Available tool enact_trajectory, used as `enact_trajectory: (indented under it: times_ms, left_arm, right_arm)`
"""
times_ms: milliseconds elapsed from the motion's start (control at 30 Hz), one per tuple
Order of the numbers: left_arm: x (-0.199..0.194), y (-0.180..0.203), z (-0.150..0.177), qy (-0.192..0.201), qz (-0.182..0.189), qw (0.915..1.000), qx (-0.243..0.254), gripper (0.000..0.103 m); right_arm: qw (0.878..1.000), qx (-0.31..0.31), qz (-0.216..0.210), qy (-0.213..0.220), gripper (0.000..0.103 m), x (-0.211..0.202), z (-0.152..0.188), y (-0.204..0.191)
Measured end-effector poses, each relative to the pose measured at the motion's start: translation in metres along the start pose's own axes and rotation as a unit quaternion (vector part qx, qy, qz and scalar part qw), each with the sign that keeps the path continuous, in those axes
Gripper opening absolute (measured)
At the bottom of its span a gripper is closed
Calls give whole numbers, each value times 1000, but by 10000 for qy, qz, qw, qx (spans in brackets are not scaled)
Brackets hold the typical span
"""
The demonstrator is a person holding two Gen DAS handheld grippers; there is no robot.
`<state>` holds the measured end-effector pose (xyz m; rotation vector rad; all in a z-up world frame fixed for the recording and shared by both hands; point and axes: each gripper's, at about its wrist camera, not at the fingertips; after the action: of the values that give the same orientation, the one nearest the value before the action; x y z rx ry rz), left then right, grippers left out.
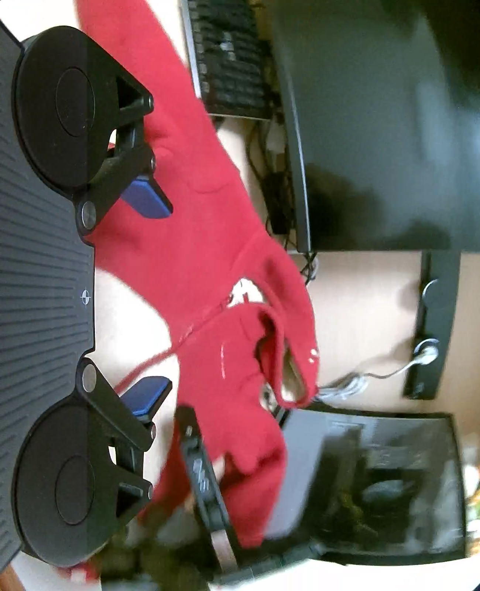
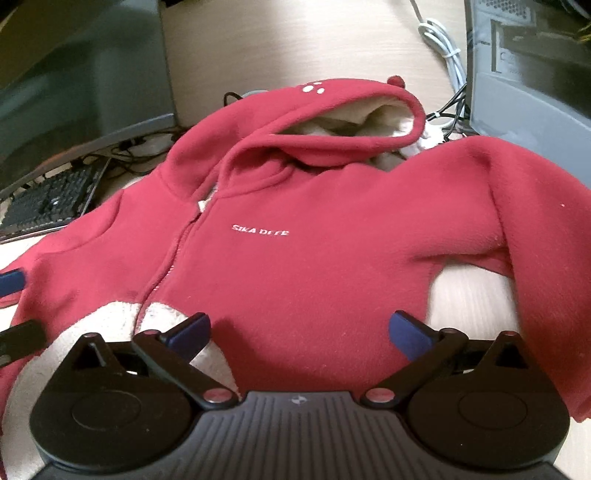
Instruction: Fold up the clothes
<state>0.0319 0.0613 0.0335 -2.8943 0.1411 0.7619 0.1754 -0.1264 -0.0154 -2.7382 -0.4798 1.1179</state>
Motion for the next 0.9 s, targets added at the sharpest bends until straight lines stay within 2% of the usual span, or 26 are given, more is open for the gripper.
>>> enact_trajectory:
  times_ms: [67, 133, 200, 267, 333, 367, 400, 533, 567, 600, 667, 767, 900]
  left_arm:
    - [17, -1, 1, -340, -50, 9993, 164, 97]
    - [29, -7, 10, -679, -121, 9974, 195, 97]
    - [26, -15, 19, -628, -61, 9980, -1, 97]
    - [21, -19, 24, -567, -47, 9983, -134, 98]
    - [23, -21, 26, -534, -45, 9984, -164, 98]
    - [24, -21, 25, -552, -29, 9983, -169, 98]
    - [26, -22, 24, -581, -5, 9982, -177, 98]
    - [26, -23, 22, -616, 92, 9977, -251, 99]
    - [26, -23, 22, -616, 99, 9977, -259, 99]
    - [26, -23, 22, -614, 94, 9977, -259, 99]
    - [26, -22, 23, -610, 84, 9978, -255, 99]
    - [24, -22, 24, -584, 55, 9979, -261, 99]
    - [23, -24, 25, -528, 55, 9980, -331, 99]
  right_arm:
    - [9996, 190, 8, 201, 102, -17, 5, 5]
    - [9974, 284, 159, 649, 102, -57, 15, 17]
    - [9930, 272, 463, 1052, 102, -95, 27, 32]
    - [9859, 339, 1070, 1244, 102, -124, 40, 57]
    - [9832, 614, 1309, 1119, 97, -131, 45, 82]
    - [9820, 732, 1377, 1061, 90, -131, 47, 93]
    - [9820, 717, 1370, 1084, 85, -128, 44, 96]
    - [9830, 537, 1337, 1140, 83, -108, 30, 104]
    - [9838, 433, 1321, 1127, 77, -99, 24, 103]
    - [9851, 408, 1277, 1077, 57, -91, 18, 102]
    - [9890, 493, 1046, 925, 30, -82, 6, 99]
    - [9938, 368, 467, 938, 25, -90, -12, 81]
    - [9927, 234, -782, 890, 25, -97, -51, 33]
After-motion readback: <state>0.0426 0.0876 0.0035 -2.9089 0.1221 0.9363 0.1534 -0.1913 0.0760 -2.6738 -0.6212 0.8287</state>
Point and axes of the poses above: each gripper's, at about its wrist camera, not at the fingertips, and x roughly the way its jaws point, y to its right, z to its underside, and after that the axes turned 7 degrees about x, right-handed
